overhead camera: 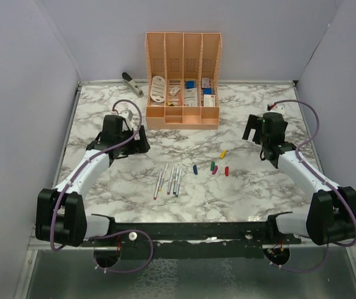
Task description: Insert the pens into the pen caps
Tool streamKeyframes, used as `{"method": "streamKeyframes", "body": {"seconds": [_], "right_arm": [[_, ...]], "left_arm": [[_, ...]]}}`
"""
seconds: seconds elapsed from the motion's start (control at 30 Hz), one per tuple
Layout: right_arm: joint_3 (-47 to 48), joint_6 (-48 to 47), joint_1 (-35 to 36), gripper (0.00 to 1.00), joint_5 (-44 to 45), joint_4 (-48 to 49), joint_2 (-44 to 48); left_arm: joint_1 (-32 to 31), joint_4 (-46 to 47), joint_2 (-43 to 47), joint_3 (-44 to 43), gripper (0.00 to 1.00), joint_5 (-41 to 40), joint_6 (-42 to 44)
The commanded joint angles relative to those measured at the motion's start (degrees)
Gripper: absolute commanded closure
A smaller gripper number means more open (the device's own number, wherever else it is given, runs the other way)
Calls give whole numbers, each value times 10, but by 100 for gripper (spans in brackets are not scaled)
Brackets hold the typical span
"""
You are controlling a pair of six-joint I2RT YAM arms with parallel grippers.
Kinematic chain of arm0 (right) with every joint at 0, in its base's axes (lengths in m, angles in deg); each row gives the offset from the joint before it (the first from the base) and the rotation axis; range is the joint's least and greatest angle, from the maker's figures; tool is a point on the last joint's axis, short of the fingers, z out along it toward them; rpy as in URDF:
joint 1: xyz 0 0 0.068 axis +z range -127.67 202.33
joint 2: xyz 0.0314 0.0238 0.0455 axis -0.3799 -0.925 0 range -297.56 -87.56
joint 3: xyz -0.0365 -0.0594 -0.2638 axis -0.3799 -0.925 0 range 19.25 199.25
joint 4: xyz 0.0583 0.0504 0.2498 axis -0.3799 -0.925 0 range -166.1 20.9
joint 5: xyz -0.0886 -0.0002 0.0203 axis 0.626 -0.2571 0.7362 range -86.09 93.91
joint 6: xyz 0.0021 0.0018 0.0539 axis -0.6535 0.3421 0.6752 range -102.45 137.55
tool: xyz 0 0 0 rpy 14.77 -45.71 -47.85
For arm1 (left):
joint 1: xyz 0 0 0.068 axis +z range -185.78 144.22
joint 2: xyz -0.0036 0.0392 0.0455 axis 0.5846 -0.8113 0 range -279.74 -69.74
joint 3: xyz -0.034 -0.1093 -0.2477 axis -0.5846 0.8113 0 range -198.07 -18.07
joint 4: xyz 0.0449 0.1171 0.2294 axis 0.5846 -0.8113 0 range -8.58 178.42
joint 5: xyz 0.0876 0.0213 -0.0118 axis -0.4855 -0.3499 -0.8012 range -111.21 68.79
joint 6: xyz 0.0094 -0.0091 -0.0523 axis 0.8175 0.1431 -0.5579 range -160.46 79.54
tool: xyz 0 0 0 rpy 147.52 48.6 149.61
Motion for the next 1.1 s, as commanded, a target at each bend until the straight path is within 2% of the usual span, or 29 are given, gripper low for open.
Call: {"method": "streamKeyframes", "body": {"seconds": [0.0, 0.13, 0.3, 0.53, 0.67, 0.7, 0.87, 1.07], "right_arm": [[-1, 24, -1, 1, -34, -27, 20], [-9, 32, -1, 0, -46, -27, 41], [-14, 42, -1, 6, -66, -31, 65], [-11, 43, -1, 10, -78, -44, 79], [-11, 43, -1, 12, -75, -51, 82], [-12, 44, -1, 12, -75, -53, 84], [-21, 52, -1, 14, -96, -58, 97], [-34, 66, 0, 23, -108, -78, 115]], "left_arm": [[-50, -53, 48, -6, 1, -5, -40], [-104, -88, 78, 11, 1, -78, -75], [-183, -138, 90, 16, 1, -157, -105], [-288, -271, -13, -77, 1, -308, -133], [-292, -271, -45, -96, 1, -316, -151], [-292, -271, -49, -101, 4, -315, -154], [-292, -272, -68, -113, 29, -290, -164], [-292, -274, -65, -92, 37, -245, -186]]}}
